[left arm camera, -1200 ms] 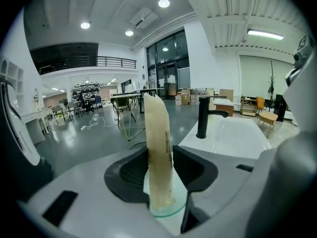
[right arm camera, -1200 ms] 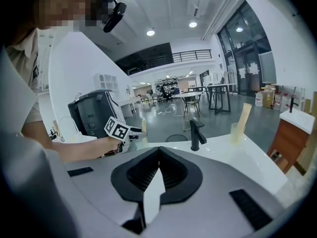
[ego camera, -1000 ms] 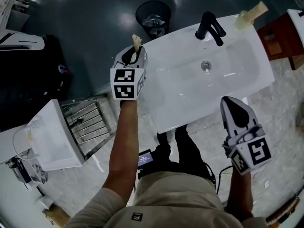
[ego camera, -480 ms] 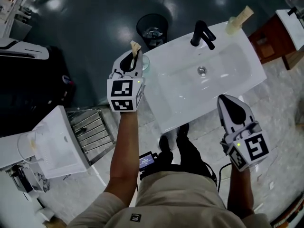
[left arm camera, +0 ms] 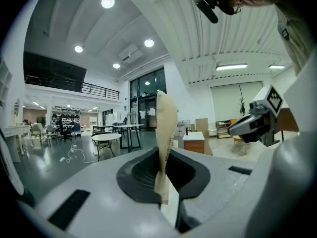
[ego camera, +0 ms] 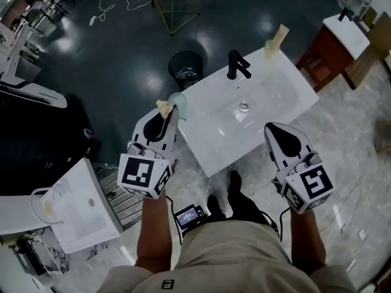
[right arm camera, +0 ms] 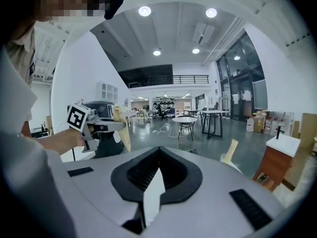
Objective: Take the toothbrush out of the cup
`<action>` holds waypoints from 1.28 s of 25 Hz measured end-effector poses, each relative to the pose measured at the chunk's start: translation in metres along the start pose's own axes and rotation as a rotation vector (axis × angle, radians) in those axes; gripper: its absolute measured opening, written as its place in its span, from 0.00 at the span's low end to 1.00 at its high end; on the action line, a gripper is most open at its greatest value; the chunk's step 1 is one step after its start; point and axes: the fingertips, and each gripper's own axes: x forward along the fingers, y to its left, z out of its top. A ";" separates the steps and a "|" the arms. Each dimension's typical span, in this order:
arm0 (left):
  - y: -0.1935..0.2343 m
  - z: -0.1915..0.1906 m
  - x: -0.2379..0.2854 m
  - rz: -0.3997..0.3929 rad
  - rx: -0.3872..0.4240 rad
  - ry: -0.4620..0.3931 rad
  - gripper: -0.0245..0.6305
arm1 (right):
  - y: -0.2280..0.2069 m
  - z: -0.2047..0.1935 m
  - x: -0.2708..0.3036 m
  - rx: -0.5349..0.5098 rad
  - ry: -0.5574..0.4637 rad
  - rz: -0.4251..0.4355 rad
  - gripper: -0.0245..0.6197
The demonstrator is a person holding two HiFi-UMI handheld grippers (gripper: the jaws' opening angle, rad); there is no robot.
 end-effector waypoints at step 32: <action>-0.162 0.059 -0.038 -0.156 0.089 -0.093 0.08 | -0.051 -0.011 -0.164 -0.036 -0.080 -0.150 0.05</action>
